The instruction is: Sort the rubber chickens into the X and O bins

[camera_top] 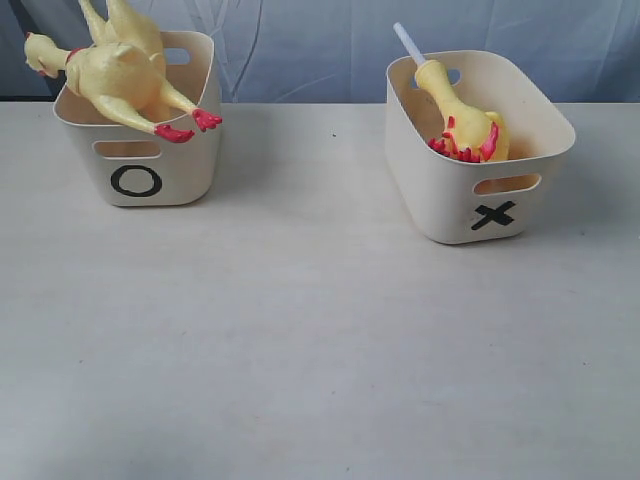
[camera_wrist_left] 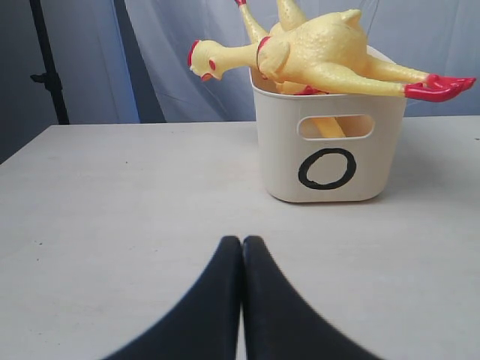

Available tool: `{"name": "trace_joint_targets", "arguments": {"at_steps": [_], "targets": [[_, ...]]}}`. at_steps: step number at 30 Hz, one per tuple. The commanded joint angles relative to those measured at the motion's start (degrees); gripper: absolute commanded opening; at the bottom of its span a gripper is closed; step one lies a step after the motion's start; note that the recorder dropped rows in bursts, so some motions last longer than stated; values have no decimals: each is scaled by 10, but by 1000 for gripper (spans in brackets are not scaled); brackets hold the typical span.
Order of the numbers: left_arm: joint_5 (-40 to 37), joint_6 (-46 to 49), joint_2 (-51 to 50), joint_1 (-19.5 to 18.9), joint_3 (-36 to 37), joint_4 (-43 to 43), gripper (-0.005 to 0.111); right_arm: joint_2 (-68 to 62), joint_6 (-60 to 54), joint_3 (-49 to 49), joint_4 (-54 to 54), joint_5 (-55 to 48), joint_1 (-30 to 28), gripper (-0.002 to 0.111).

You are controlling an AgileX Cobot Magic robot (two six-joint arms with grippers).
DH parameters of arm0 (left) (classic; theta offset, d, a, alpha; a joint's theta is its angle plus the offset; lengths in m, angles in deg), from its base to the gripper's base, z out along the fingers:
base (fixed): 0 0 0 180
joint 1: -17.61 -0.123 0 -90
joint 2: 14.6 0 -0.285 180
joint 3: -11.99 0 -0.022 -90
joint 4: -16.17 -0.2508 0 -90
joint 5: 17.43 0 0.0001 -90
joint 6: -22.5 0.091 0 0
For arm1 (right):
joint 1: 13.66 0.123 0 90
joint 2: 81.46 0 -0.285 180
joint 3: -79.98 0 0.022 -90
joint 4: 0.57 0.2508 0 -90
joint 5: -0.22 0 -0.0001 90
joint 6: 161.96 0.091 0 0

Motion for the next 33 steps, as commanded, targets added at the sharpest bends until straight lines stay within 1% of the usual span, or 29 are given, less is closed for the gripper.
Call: {"name": "trace_joint_targets", "arguments": {"at_steps": [1,3,4,5,6,8,9,10,11,12,13,14,15,16,18,20,24,26,31,33], "targets": [[8,-3,3,2,-1,1,0,103,-13,2,98,-2,-2,1],[8,-3,3,2,-1,1,0,136,11,2,102,7,-2,1],[8,-3,3,2,-1,1,0,168,43,2,32,20,-2,1],[8,-3,3,2,-1,1,0,179,43,2,-1,20,-2,1],[8,-3,3,2,-1,1,0,209,43,2,-67,5,-2,1],[8,-3,3,2,-1,1,0,257,59,2,-150,7,-18,1],[8,-3,3,2,-1,1,0,282,105,2,-215,35,-49,1],[8,-3,3,2,-1,1,0,294,119,2,-245,56,-67,1],[8,-3,3,2,-1,1,0,314,123,2,-292,93,-101,1],[8,-3,3,2,-1,1,0,324,121,2,-302,102,-120,1],[8,-3,3,2,-1,1,0,337,118,2,-309,99,-157,1],[8,-3,3,2,-1,1,0,343,118,5,-308,102,-190,1],[8,-3,3,2,-1,1,0,345,118,5,-301,102,-207,1],[8,-3,3,2,-1,1,0,346,118,6,-290,104,-237,1],[8,-3,3,2,-1,1,0,346,118,28,-284,124,-260,1],[8,-3,3,2,-1,1,0,346,118,56,-283,155,-266,1],[8,-3,3,2,-1,1,0,347,121,168,-266,285,-266,1],[8,-3,3,2,-1,1,0,348,121,219,-254,310,-266,1],[8,-3,3,2,-1,1,0,363,121,332,-232,312,-264,1],[8,-3,3,2,-1,1,0,363,98,373,-226,364,-262,1]]}}
